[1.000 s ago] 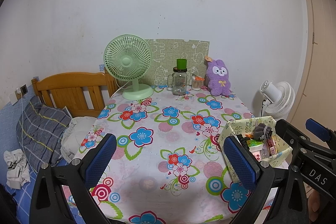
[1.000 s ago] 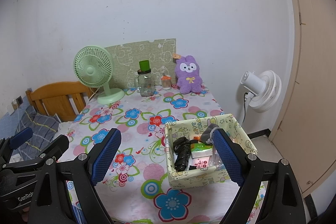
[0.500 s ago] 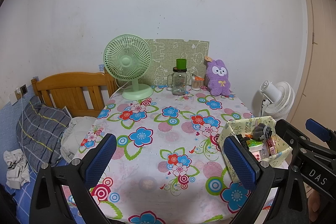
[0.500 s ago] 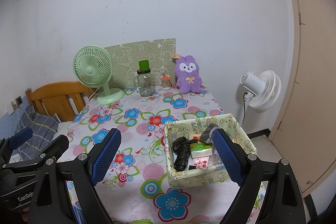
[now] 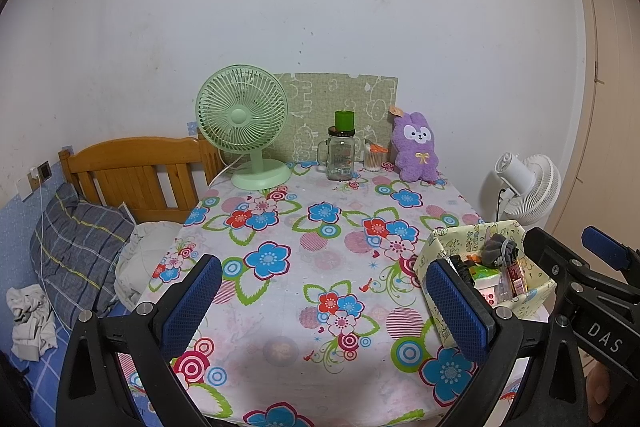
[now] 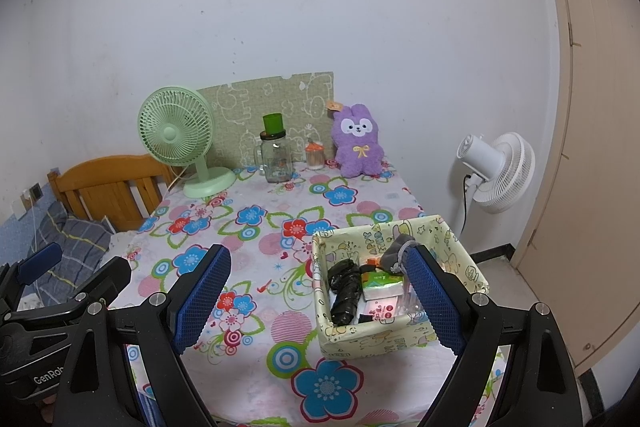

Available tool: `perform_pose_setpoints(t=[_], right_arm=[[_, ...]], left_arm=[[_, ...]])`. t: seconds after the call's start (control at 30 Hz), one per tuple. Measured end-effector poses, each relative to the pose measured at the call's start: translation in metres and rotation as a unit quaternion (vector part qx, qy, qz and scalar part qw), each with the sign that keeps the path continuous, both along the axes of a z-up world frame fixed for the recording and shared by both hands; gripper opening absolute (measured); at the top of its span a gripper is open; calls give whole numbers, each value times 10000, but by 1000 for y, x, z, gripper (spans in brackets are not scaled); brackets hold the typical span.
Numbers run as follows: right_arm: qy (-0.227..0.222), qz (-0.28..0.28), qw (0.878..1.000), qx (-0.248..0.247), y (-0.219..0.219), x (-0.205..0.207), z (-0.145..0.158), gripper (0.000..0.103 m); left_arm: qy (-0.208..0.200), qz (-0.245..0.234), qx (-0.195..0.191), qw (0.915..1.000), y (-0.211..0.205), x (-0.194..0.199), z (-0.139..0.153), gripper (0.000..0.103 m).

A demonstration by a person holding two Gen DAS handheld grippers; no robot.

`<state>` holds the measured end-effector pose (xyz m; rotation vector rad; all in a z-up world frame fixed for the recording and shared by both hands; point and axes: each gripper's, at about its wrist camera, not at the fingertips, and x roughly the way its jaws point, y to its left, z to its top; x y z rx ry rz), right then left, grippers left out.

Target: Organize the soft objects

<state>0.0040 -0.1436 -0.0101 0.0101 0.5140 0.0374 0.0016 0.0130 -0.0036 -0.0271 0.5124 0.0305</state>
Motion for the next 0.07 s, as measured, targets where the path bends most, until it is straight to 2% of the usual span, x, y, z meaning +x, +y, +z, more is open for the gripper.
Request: perform_pose_setpoints(t=[0.07], right_arm=[[7,2,10000,-2,0,0,0,91]], left_arm=[[4,-3,8,10000,-1,0,0,103]])
